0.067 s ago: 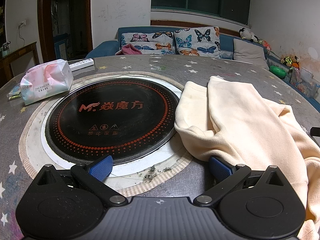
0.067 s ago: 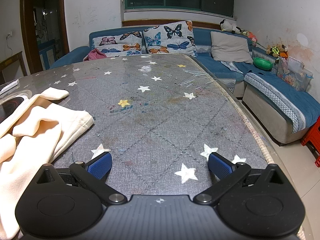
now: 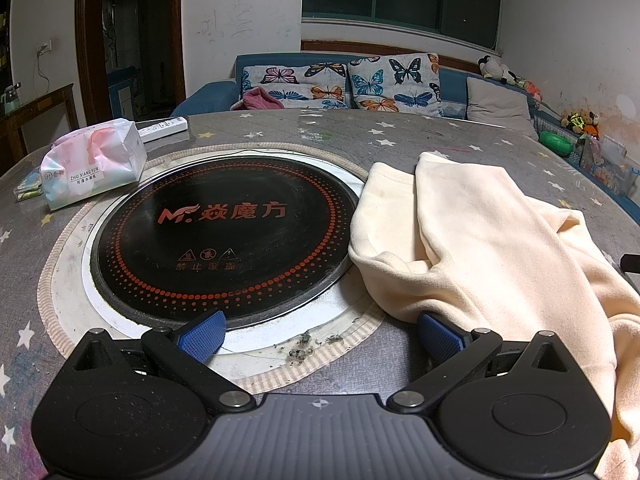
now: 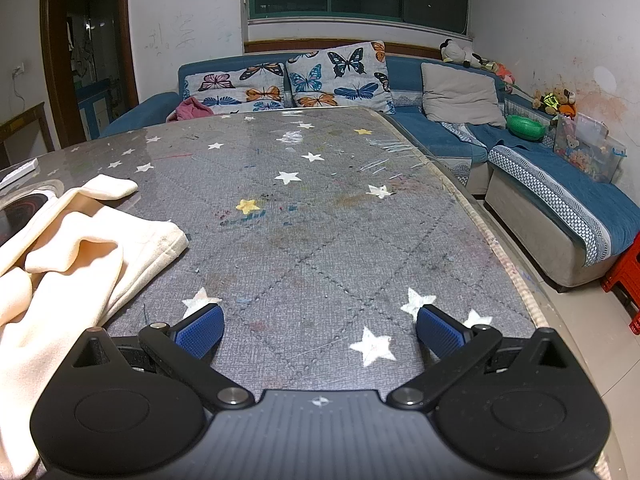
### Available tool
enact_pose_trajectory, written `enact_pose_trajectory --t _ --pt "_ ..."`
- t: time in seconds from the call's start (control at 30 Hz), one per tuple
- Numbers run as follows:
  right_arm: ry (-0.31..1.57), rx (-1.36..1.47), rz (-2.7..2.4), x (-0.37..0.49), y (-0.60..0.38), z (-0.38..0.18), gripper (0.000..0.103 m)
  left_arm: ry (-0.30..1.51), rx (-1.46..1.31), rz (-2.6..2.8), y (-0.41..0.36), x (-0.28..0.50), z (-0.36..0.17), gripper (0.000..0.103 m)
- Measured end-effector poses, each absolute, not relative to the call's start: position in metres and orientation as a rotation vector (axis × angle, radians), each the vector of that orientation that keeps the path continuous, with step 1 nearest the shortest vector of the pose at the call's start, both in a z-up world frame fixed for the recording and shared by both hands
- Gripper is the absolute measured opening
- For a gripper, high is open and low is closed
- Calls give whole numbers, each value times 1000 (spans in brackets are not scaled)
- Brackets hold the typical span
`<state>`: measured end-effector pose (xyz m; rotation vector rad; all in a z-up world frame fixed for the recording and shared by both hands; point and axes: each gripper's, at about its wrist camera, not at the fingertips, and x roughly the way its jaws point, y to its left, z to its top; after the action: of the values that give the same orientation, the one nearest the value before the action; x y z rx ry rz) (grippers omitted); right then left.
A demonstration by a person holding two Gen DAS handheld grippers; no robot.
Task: Fold clothes
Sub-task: 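Move both tools toward the crumpled cream sweatshirt on the table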
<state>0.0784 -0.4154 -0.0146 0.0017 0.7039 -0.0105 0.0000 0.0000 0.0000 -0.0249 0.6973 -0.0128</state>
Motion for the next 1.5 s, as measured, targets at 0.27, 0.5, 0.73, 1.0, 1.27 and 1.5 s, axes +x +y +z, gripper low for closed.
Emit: enact_pose_trajectory --t 0.27,0.5,0.73,1.0,1.27,1.5 --pt "708 5 -10 78 -414 -15 103 698 -23 -13 0 0 0 103" --pt "710 -1 -30 69 -403 -12 103 699 -23 -12 0 -1 1 103" --pt "696 -32 -5 47 -382 1 103 710 -23 5 -3 -5 3 103" --pt "688 -49 18 12 -355 15 103 718 -37 9 -6 -30 14 103" --pt "709 -16 41 -30 -337 19 103 754 -38 20 -14 -64 22 103" --pt "711 -26 69 -66 -319 21 103 769 -28 30 -18 -89 24 103"
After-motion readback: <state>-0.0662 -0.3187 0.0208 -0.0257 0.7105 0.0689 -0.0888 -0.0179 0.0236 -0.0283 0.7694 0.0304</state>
